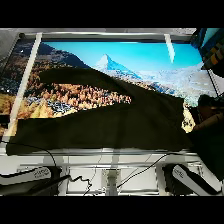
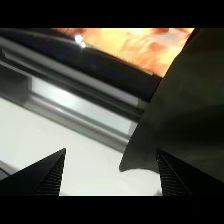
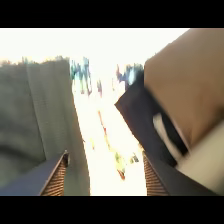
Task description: Fold the clothes and pants, and hang the long-sleeved shirts on hangers.
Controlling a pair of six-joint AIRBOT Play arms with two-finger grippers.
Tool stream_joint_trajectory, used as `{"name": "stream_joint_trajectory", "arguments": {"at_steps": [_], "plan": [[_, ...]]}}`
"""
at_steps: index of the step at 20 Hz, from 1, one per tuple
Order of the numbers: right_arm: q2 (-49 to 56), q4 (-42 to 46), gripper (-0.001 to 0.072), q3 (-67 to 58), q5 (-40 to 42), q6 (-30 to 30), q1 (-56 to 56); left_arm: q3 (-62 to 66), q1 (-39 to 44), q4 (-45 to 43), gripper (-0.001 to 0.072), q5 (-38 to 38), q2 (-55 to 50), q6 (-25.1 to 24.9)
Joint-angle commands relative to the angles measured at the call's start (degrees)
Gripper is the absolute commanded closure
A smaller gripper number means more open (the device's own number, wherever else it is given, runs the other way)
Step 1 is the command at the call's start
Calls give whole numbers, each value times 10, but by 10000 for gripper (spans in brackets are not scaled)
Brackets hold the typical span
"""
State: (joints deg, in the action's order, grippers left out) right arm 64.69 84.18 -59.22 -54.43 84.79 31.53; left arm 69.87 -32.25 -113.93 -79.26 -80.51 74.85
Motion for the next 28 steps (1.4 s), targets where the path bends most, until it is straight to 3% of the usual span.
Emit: {"name": "stream_joint_trajectory", "arguments": {"at_steps": [1, 3, 5, 7, 11, 14, 19, 20, 22, 23, 28], "plan": [[123, -187, 260, -89, -26, -98, 57, 9, 40, 8, 107, 25, 0, 2], [205, -297, 260, -128, -112, -195, 92, 9, 63, 39, 106, 43, 0, 16], [277, -350, 248, -142, -170, -247, 118, 9, 77, 98, 105, 69, 0, 29], [329, -353, 131, -142, -165, -259, 125, 9, 83, 177, 105, 105, 0, 34], [377, -354, 131, -142, -94, -291, 110, 11, 83, 443, 105, 263, 0, 33], [392, -364, 131, -143, -71, -306, 94, 11, 93, 585, 105, 369, -1, -16], [401, -363, 167, -144, -72, -335, 40, 11, 112, 604, 105, 388, -9, -26], [401, -362, 291, -148, -72, -335, 30, 11, 113, 605, 106, 388, -15, -22], [401, -361, 613, -159, -70, -335, 14, 11, 115, 605, 105, 391, -36, 3], [400, -361, 673, -165, -70, -334, 10, 11, 117, 605, 105, 398, -49, 13], [394, -362, 673, -190, -75, -331, 9, 11, 137, 605, 105, 518, -103, 26]]}}
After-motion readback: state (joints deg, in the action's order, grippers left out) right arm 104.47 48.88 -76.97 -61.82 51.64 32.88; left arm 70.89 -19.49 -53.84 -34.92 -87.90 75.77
